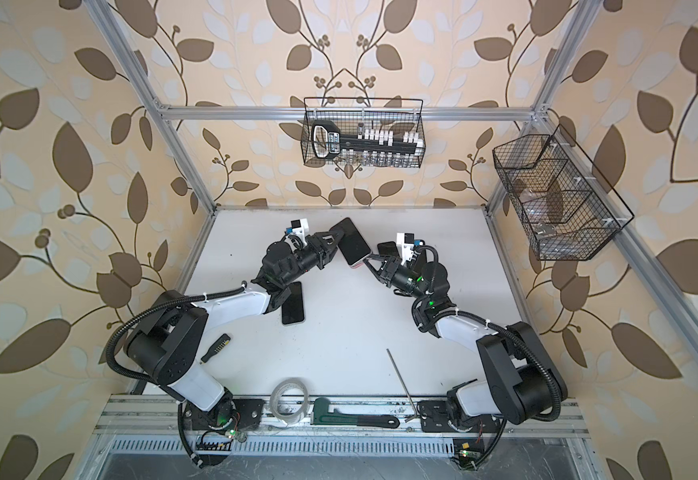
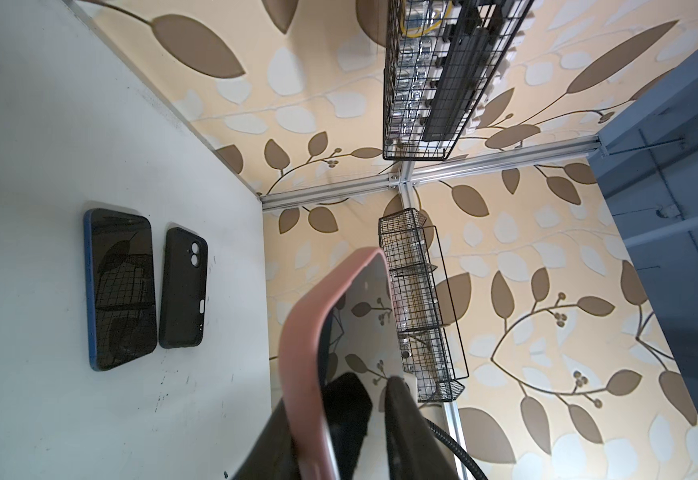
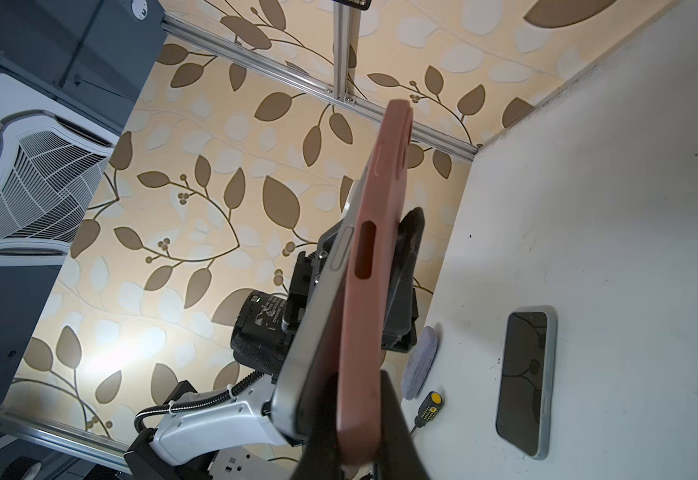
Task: Take the phone out of the phone case
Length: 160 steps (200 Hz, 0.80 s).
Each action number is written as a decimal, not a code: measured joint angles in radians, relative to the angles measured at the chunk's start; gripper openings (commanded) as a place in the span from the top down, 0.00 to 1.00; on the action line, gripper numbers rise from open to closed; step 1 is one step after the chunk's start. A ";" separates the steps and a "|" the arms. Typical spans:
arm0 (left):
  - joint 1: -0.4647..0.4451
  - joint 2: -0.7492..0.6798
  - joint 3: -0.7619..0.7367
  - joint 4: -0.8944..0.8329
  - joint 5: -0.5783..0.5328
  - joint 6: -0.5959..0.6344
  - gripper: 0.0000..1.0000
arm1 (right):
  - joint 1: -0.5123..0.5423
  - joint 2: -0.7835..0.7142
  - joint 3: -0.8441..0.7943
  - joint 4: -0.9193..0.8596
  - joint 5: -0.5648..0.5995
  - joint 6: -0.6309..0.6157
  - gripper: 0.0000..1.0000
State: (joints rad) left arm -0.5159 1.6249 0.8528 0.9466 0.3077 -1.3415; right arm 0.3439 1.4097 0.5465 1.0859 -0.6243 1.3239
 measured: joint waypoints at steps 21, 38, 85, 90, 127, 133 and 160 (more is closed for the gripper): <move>0.000 0.000 0.000 0.001 0.002 -0.002 0.58 | 0.000 0.002 -0.002 0.019 0.000 0.011 0.94; 0.000 0.000 0.000 0.000 0.002 -0.003 0.54 | 0.000 0.005 -0.010 0.035 0.001 0.017 0.95; 0.000 0.000 0.000 0.000 0.003 -0.008 0.43 | -0.006 0.021 -0.018 0.052 0.005 0.027 0.96; 0.000 0.000 0.000 0.000 0.003 -0.010 0.41 | -0.006 0.023 -0.019 0.056 0.006 0.028 0.96; 0.000 0.000 0.000 -0.003 0.006 -0.011 0.25 | -0.009 0.036 -0.032 0.074 0.014 0.038 0.97; 0.000 0.000 0.000 -0.005 0.006 -0.011 0.24 | -0.009 0.039 -0.033 0.078 0.015 0.038 0.97; 0.000 -0.001 0.000 -0.011 0.007 -0.009 0.17 | -0.011 0.045 -0.035 0.090 0.020 0.041 0.98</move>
State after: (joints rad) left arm -0.5159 1.6238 0.8528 0.9352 0.3145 -1.3506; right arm 0.3332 1.4548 0.5110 1.1763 -0.6041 1.3651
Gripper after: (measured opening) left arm 0.809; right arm 0.096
